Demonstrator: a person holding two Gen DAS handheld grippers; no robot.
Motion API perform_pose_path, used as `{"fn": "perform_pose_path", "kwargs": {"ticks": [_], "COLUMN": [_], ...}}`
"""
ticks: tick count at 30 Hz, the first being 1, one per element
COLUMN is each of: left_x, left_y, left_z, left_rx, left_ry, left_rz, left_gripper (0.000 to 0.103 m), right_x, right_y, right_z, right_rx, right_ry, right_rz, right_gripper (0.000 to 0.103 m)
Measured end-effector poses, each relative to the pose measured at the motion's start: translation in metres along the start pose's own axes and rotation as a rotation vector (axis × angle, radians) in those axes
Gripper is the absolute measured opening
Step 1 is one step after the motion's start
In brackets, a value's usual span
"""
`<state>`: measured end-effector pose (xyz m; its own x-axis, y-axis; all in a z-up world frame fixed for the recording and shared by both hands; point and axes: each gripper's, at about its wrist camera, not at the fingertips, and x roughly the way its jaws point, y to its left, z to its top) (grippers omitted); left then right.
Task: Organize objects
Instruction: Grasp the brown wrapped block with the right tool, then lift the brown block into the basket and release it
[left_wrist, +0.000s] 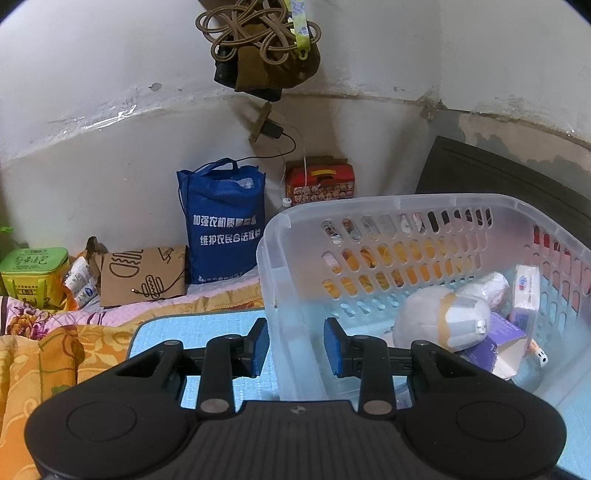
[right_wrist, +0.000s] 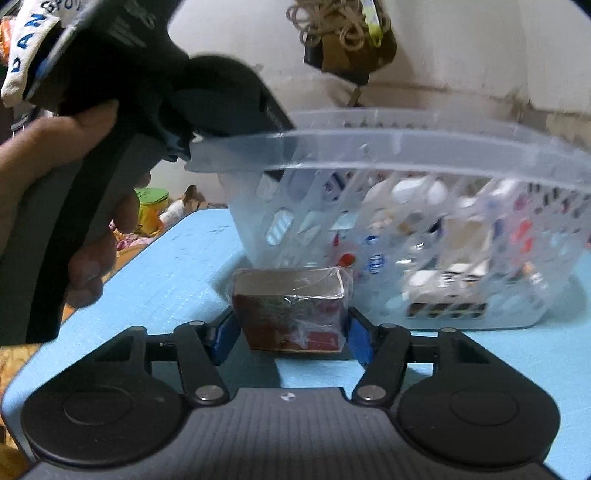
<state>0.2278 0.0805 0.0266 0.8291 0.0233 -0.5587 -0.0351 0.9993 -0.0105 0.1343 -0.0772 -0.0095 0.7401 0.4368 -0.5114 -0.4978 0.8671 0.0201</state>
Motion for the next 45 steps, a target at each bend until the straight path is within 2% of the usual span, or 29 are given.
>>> {"fn": "perform_pose_path", "kwargs": {"ticks": [8, 16, 18, 20, 24, 27, 29, 33, 36, 37, 38, 40, 45], "left_x": [-0.001, -0.001, -0.001, -0.001, 0.000, 0.000, 0.000, 0.000, 0.000, 0.000, 0.000, 0.000, 0.000], "left_y": [-0.001, -0.003, -0.003, -0.003, -0.003, -0.003, -0.003, -0.003, -0.002, -0.002, -0.002, -0.002, -0.001], "left_z": [0.000, 0.000, 0.000, 0.000, 0.002, 0.002, 0.002, 0.001, 0.000, 0.000, 0.000, 0.000, 0.000], "left_rx": [0.003, 0.014, 0.013, 0.015, 0.015, 0.014, 0.014, 0.010, 0.008, 0.008, 0.007, 0.007, 0.006], "left_ry": [-0.005, -0.011, -0.011, -0.012, -0.010, -0.010, -0.010, -0.009, -0.008, -0.008, -0.009, -0.010, -0.008], "left_rz": [0.002, 0.005, 0.005, 0.008, 0.013, 0.016, 0.018, 0.016, 0.010, 0.008, 0.007, 0.006, -0.001], "left_gripper": [0.037, 0.038, 0.038, 0.038, 0.038, 0.038, 0.038, 0.038, 0.038, 0.038, 0.038, 0.038, 0.038], "right_x": [-0.049, -0.070, -0.086, -0.108, -0.139, -0.120, -0.094, -0.050, -0.027, -0.019, -0.013, -0.008, -0.007], "right_y": [-0.042, -0.064, -0.072, -0.079, -0.085, -0.090, -0.089, -0.074, -0.070, -0.068, -0.066, -0.069, -0.074], "right_z": [-0.015, -0.021, -0.012, 0.005, 0.055, 0.098, 0.123, 0.142, 0.143, 0.144, 0.143, 0.140, 0.140], "right_rx": [0.056, 0.082, 0.115, 0.131, 0.076, 0.064, 0.069, 0.033, 0.018, 0.013, 0.015, 0.029, 0.049], "right_ry": [-0.071, -0.111, -0.134, -0.215, -0.331, -0.312, -0.237, -0.137, -0.110, -0.101, -0.100, -0.101, -0.086], "right_rz": [0.020, 0.032, 0.083, 0.128, 0.114, 0.104, 0.135, 0.136, 0.138, 0.133, 0.127, 0.140, 0.131], "right_gripper": [0.064, 0.064, 0.064, 0.064, 0.065, 0.070, 0.070, 0.068, 0.069, 0.073, 0.086, 0.103, 0.103]}}
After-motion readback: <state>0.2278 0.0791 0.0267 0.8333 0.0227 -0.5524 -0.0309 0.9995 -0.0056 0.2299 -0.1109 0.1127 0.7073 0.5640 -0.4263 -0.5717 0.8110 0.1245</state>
